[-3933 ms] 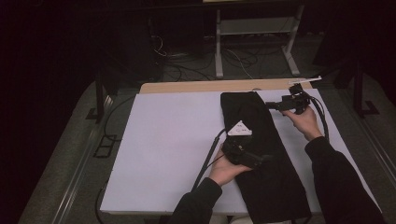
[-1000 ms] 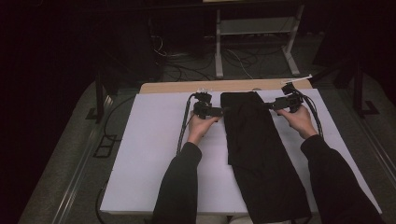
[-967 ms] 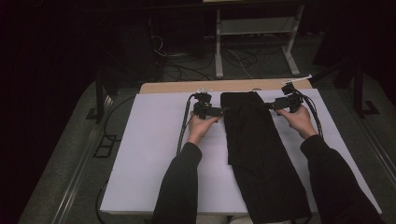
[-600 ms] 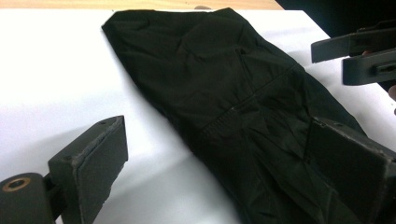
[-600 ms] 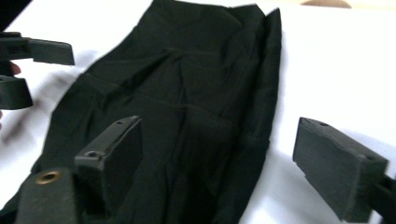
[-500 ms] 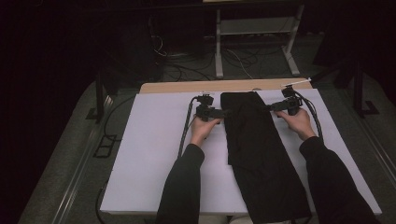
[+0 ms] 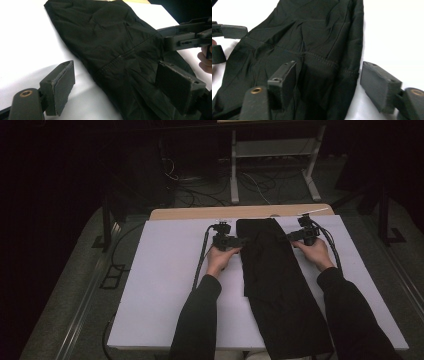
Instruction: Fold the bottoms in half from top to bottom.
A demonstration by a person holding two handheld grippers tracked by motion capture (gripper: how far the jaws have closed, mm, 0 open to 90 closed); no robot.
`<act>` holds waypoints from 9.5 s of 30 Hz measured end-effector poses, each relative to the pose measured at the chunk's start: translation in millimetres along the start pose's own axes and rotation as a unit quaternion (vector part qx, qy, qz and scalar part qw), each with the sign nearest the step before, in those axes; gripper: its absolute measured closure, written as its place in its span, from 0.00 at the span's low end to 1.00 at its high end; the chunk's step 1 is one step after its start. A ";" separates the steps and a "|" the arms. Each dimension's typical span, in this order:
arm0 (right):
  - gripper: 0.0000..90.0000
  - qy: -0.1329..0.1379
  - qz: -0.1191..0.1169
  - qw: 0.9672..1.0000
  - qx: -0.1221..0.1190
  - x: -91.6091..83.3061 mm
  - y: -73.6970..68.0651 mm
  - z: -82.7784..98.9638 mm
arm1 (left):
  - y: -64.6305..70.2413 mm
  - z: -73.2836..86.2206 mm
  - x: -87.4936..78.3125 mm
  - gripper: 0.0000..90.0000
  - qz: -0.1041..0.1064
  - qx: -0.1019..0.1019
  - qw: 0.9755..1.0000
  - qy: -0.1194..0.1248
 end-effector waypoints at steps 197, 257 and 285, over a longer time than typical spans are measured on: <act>0.42 0.005 -0.096 0.995 -0.034 -125.4 -98.5 138.2 | 107.6 155.0 -83.9 0.95 0.107 0.084 0.990 -0.046; 0.00 0.004 -0.063 0.995 -0.078 -86.9 -82.4 53.6 | 113.6 157.1 -79.3 0.95 0.104 0.098 0.989 -0.047; 0.18 -0.033 -0.066 0.996 -0.041 -49.3 -62.6 75.6 | 114.2 158.6 -78.7 0.95 0.107 0.100 0.988 -0.047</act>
Point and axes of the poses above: each handheld gripper's, and its own axes: x roughly forward along the jaws, z roughly out of its underside, y roughly to its right, the point moved 10 cm from there along x, roughly forward along the jaws, and after that the axes turned 8 degrees about -x, right-handed, at the moved point
